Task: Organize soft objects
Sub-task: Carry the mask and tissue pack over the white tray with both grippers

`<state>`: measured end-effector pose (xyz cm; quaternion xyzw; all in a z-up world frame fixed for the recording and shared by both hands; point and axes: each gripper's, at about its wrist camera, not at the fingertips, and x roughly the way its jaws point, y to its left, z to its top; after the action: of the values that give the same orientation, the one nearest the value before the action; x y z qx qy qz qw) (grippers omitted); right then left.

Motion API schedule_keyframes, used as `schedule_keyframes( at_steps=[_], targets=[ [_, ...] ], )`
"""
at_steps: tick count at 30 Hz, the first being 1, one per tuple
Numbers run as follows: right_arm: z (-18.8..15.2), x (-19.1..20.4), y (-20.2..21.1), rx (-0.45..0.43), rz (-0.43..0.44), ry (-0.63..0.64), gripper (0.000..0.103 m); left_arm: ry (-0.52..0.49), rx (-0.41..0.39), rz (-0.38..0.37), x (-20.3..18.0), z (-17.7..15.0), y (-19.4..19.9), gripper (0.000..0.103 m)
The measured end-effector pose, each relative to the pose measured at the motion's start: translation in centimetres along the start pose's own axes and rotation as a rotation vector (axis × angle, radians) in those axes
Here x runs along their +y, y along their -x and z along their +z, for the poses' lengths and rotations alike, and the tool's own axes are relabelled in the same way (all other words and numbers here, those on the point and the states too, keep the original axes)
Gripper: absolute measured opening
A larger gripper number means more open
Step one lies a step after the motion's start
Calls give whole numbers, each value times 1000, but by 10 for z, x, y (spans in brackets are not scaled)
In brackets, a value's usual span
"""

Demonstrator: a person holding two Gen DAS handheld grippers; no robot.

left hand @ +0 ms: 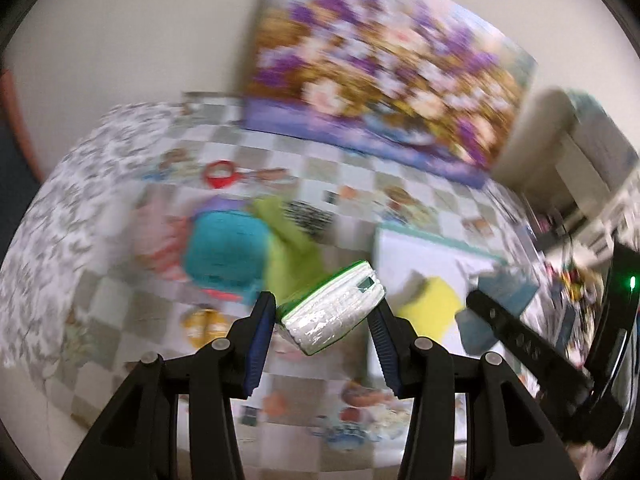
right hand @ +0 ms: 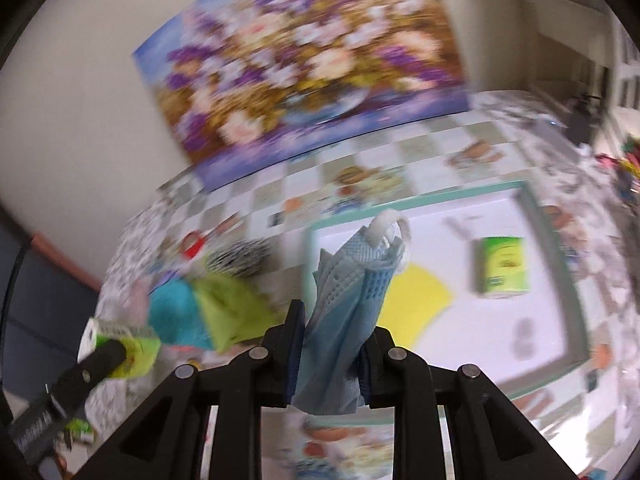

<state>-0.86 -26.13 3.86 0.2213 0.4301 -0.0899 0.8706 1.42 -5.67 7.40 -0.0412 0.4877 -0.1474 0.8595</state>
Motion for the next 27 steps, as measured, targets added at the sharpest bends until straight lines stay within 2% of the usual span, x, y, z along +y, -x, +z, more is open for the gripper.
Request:
schedule_keyframes(
  at_steps=[7, 15, 22, 27],
  targets=[
    [12, -73, 9, -27, -112, -130, 25, -152, 111, -94, -73, -14, -37, 49],
    [16, -146, 12, -6, -221, -233, 25, -255, 247, -200, -131, -40, -77, 49],
    [8, -171, -5, 78, -260, -248, 25, -271, 359, -291, -161, -56, -114, 49],
    [1, -174, -29, 152, -265, -234, 25, -246, 407, -277, -162, -57, -143, 49]
  ],
)
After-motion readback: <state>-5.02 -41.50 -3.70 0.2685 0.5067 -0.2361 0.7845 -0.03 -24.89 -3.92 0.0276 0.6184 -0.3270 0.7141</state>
